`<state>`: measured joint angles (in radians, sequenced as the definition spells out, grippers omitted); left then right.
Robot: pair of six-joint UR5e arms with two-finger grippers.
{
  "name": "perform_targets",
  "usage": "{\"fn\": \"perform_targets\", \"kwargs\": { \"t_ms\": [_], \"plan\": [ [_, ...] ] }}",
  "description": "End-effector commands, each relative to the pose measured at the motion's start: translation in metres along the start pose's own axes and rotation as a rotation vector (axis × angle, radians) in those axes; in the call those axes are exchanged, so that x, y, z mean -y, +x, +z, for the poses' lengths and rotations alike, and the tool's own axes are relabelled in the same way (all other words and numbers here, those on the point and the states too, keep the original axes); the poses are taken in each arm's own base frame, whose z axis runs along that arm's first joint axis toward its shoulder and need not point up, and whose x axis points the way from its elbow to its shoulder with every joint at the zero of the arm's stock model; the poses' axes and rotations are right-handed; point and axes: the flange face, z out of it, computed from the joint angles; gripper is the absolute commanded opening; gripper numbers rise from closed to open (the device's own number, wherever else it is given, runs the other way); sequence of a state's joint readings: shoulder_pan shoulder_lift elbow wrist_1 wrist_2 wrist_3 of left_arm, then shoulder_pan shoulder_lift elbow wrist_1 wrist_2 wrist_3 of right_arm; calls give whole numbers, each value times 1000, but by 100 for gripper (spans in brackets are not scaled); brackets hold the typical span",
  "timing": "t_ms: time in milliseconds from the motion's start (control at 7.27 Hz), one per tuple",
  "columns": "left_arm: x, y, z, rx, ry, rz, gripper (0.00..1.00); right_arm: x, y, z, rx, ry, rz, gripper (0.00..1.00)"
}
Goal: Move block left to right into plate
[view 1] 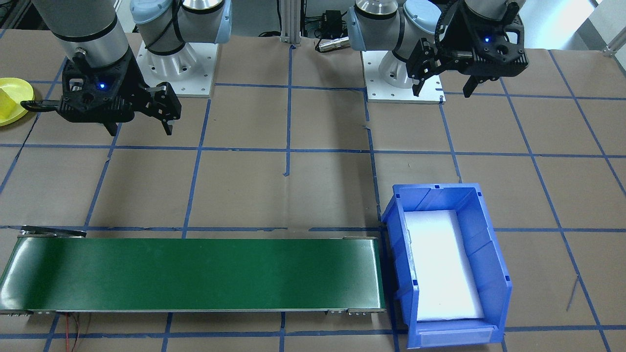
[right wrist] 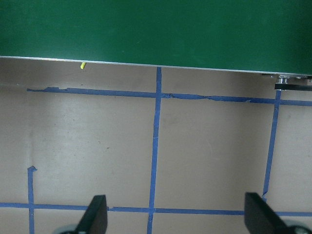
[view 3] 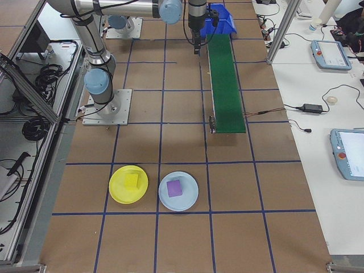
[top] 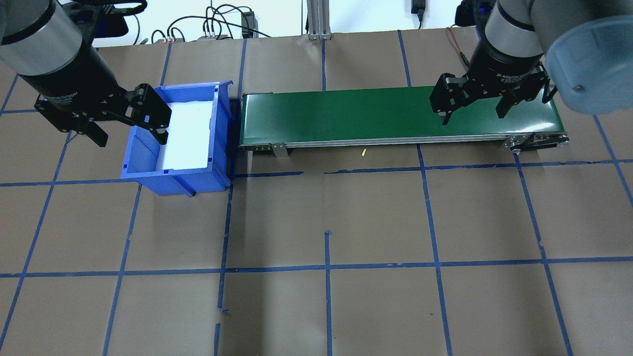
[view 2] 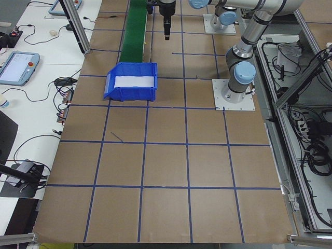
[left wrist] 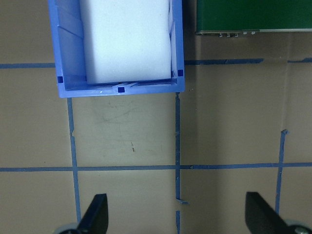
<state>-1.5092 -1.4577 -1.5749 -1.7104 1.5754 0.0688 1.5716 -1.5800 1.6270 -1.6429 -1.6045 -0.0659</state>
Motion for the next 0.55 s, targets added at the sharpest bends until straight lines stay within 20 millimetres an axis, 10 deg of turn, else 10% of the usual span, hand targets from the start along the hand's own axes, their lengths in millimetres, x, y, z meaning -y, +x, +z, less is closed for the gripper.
{"fn": "perform_targets", "kwargs": {
  "t_ms": [0, 413],
  "plan": [
    [0, 1, 0, 0, 0, 2, 100, 0, 0, 0, 0, -1, 1, 100],
    [-1, 1, 1, 0, -2, -1, 100, 0, 0, 1, 0, -2, 1, 100]
  ]
}}
